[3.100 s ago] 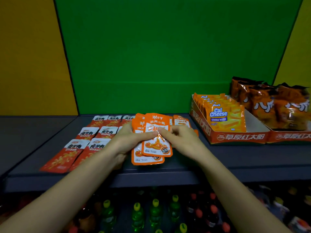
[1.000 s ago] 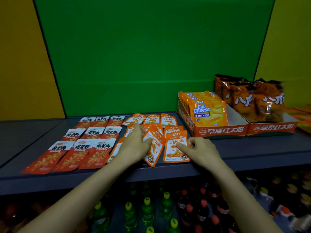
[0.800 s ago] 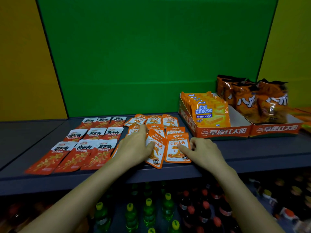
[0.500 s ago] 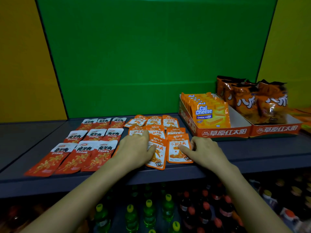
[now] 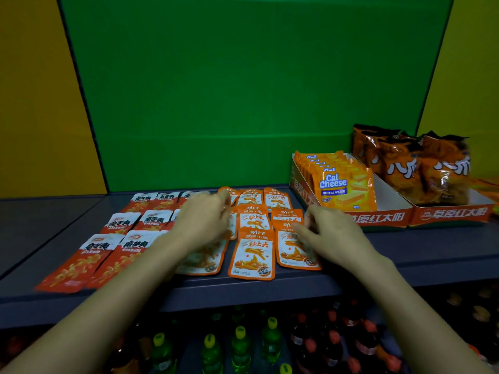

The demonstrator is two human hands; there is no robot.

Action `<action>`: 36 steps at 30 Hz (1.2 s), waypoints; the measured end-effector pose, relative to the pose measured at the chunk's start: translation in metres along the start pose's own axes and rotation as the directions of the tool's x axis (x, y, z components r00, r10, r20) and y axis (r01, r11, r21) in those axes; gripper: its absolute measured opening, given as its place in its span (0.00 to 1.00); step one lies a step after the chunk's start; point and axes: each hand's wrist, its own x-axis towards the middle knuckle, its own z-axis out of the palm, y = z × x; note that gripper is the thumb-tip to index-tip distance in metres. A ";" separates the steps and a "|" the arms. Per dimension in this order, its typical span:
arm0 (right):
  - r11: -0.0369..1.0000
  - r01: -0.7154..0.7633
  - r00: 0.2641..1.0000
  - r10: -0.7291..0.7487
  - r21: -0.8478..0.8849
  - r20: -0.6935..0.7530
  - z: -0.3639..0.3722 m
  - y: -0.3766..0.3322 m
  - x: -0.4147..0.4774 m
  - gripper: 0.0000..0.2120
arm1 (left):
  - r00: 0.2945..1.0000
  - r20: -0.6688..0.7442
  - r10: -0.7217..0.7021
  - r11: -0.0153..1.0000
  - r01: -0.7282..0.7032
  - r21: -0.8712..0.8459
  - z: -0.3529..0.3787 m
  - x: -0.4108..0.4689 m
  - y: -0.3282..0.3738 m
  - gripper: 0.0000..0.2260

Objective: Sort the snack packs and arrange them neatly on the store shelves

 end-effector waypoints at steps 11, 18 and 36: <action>0.988 0.139 0.933 -0.151 0.061 0.328 0.038 -0.018 0.103 0.20 | 0.934 0.355 0.036 0.992 0.011 -0.128 0.040 0.066 -0.054 0.16; 0.990 0.140 0.876 -0.131 0.015 0.464 0.065 -0.018 0.112 0.27 | 0.898 0.437 0.048 0.991 0.010 -0.131 0.056 0.075 -0.056 0.18; 0.963 0.260 0.949 -0.269 0.078 0.166 0.007 -0.020 0.088 0.23 | 1.000 -0.023 0.001 0.959 -0.007 -0.283 -0.012 0.051 -0.045 0.15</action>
